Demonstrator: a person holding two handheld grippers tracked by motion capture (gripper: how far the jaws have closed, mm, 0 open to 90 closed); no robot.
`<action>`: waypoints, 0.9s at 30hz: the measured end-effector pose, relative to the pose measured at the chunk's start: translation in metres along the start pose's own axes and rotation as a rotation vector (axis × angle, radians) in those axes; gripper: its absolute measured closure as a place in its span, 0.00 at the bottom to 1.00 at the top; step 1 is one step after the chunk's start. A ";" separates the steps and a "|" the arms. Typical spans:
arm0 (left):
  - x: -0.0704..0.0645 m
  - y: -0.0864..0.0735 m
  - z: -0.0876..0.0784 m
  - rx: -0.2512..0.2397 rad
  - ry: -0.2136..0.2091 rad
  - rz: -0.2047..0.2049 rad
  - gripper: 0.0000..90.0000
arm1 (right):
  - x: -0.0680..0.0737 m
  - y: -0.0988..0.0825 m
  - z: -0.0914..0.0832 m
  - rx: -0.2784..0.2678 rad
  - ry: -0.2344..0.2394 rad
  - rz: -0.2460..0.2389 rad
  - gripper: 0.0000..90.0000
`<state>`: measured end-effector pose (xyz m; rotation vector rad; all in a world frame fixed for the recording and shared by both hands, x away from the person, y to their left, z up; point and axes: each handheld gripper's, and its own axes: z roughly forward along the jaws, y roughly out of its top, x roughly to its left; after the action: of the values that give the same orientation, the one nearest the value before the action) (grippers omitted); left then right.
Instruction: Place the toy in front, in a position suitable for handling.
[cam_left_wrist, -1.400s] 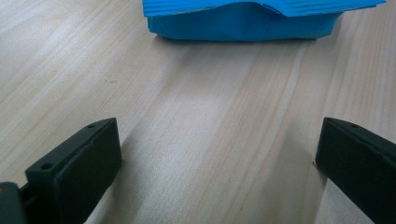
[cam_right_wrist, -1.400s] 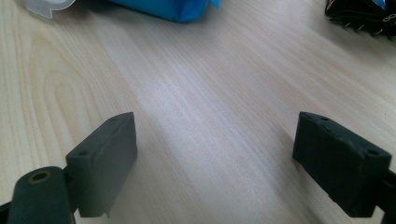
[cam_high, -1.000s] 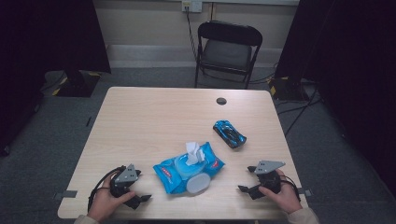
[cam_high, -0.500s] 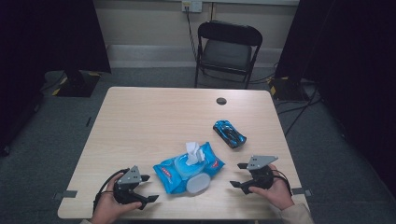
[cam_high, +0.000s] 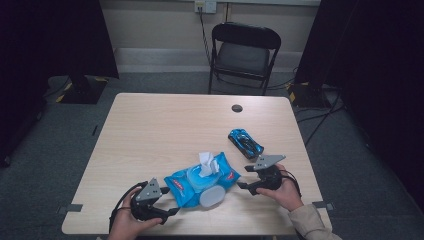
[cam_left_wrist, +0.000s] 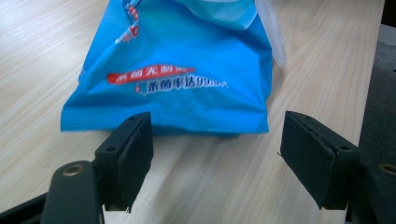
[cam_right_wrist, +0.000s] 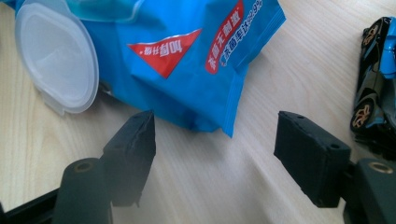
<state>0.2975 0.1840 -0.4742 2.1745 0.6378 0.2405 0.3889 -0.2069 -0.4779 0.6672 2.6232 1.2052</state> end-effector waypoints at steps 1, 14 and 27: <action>-0.001 0.002 0.001 0.000 0.010 0.010 0.29 | 0.000 0.001 0.001 -0.003 0.001 -0.006 0.35; -0.013 0.010 0.012 0.033 0.037 0.017 0.23 | -0.003 0.011 0.016 0.008 0.049 -0.023 0.55; -0.007 0.007 0.020 0.076 0.036 0.011 0.56 | -0.003 0.010 0.017 0.017 0.056 -0.008 0.74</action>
<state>0.3015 0.1636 -0.4814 2.2520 0.6649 0.2658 0.4000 -0.1912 -0.4818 0.6337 2.6823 1.2174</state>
